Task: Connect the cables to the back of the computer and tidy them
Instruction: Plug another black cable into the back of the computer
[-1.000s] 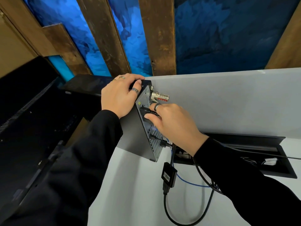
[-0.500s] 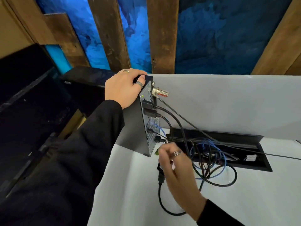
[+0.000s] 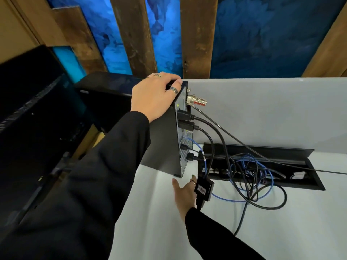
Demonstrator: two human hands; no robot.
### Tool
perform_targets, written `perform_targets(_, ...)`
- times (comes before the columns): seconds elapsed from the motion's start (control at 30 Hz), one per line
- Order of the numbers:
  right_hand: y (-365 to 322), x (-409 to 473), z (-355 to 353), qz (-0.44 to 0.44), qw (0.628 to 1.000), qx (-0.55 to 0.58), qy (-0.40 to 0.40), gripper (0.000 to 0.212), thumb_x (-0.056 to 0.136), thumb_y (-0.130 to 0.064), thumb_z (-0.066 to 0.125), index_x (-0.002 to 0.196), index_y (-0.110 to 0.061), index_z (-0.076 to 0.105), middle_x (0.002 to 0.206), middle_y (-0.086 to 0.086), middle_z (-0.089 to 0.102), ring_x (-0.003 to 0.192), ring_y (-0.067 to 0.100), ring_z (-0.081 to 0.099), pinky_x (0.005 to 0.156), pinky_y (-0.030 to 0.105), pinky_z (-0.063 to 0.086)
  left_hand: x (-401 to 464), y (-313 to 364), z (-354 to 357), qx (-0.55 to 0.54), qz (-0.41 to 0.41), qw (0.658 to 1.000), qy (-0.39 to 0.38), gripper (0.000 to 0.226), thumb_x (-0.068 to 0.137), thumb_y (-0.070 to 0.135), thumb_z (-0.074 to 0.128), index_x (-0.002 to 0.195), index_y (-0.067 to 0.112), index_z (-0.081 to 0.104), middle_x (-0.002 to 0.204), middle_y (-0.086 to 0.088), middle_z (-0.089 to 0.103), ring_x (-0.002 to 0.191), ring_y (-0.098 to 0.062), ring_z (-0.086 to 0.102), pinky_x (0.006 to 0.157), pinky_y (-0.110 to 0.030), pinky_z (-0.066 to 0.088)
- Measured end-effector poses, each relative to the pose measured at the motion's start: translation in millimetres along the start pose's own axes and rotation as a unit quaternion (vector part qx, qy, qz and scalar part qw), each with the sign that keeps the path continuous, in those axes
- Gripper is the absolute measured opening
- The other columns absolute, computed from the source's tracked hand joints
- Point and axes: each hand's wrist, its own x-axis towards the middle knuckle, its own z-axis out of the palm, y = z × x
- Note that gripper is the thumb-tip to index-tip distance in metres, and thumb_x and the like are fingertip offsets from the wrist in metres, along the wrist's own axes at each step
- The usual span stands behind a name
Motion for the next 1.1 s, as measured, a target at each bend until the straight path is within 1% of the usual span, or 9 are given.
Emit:
perform_targets(0.07,3.8,9.4,2.6,-0.003,1.000,-0.031,0.001,0.073,0.093,-0.037,0.050,0.147,-0.013,0.008,0.152,0.010,0.024,0.138,0.030,0.028,0.112,0.037,0.026,1.7,-3.6,-0.4,-0.002,0.015,1.000,-0.020,0.040,0.094,0.053,0.030,0.120,0.035,0.056,0.123,0.011,0.060,0.119,-0.012,0.048,0.089,-0.031,0.038)
perform_targets(0.13,5.1,17.9,3.8,-0.026,0.999,-0.037,0.012,0.067,0.093,-0.035,0.052,0.145,-0.009,0.018,0.150,0.008,0.028,0.135,0.030,0.032,0.109,0.037,0.030,4.2,-10.4,-3.7,-0.010,0.033,0.997,-0.062,0.055,0.086,0.066,0.025,0.124,0.036,0.052,0.127,0.012,0.057,0.123,-0.011,0.045,0.093,-0.032,0.037)
perform_targets(0.23,1.4,31.1,0.0,-0.038,0.996,-0.075,0.038,0.041,0.090,-0.038,0.055,0.114,-0.007,0.042,0.117,0.012,0.053,0.115,0.032,0.051,0.084,0.031,0.039,8.4,-19.5,-12.8,-0.010,0.060,0.987,-0.146,0.082,0.068,0.082,0.020,0.134,0.037,0.040,0.138,0.013,0.046,0.131,-0.010,0.036,0.103,-0.036,0.032)
perform_targets(0.4,-2.8,45.1,-5.2,-0.096,0.963,-0.252,-0.002,0.032,0.095,-0.042,0.042,0.104,-0.011,0.045,0.112,0.013,0.062,0.107,0.032,0.056,0.077,0.033,0.038,7.8,-23.5,-22.4,0.060,0.113,0.972,-0.199,0.115,0.044,0.092,0.044,0.142,0.034,0.024,0.147,0.011,0.034,0.136,-0.011,0.028,0.106,-0.039,0.031)
perform_targets(0.53,-2.3,51.1,-7.2,-0.126,0.936,-0.327,-0.007,0.037,0.097,-0.044,0.034,0.116,-0.014,0.046,0.114,0.009,0.062,0.108,0.031,0.056,0.078,0.032,0.039,5.9,-19.4,-25.7,0.080,0.122,0.974,-0.171,0.111,0.046,0.086,0.048,0.142,0.034,0.026,0.144,0.012,0.037,0.134,-0.009,0.030,0.103,-0.039,0.033)
perform_targets(0.73,-3.1,59.5,-7.1,-0.123,0.944,-0.307,-0.003,0.039,0.097,-0.045,0.034,0.121,-0.017,0.046,0.115,0.007,0.063,0.109,0.031,0.056,0.075,0.030,0.033,13.1,-23.6,-16.9,0.085,0.120,0.976,-0.159,0.108,0.049,0.088,0.049,0.141,0.035,0.028,0.142,0.014,0.039,0.134,-0.009,0.031,0.104,-0.039,0.033)
perform_targets(0.93,-7.0,73.7,-4.1,-0.103,0.960,-0.262,0.006,0.026,0.095,-0.038,0.039,0.109,-0.018,0.048,0.103,0.007,0.067,0.096,0.032,0.060,0.082,0.038,0.049,22.8,-20.9,-10.3,0.089,0.091,0.980,-0.150,0.106,0.053,0.084,0.050,0.143,0.032,0.028,0.145,0.009,0.038,0.137,-0.013,0.028,0.107,-0.039,0.030)
perform_targets(1.0,-9.4,78.2,-3.4,-0.088,0.970,-0.228,0.008,0.030,0.092,-0.044,0.037,0.100,-0.019,0.052,0.093,0.009,0.068,0.087,0.034,0.063,0.077,0.044,0.055,26.8,-21.8,-6.9,0.094,0.086,0.981,-0.146,0.107,0.052,0.086,0.046,0.142,0.031,0.029,0.146,0.008,0.039,0.137,-0.014,0.029,0.107,-0.040,0.031)
perform_targets(1.1,-13.6,81.5,-3.9,-0.072,0.974,-0.213,0.005,0.033,0.090,-0.042,0.033,0.094,-0.020,0.057,0.088,0.007,0.067,0.075,0.031,0.062,0.067,0.037,0.056,31.3,-21.9,-3.3,0.098,0.075,0.983,-0.133,0.107,0.052,0.087,0.044,0.141,0.030,0.031,0.145,0.006,0.040,0.136,-0.016,0.031,0.106,-0.042,0.032)
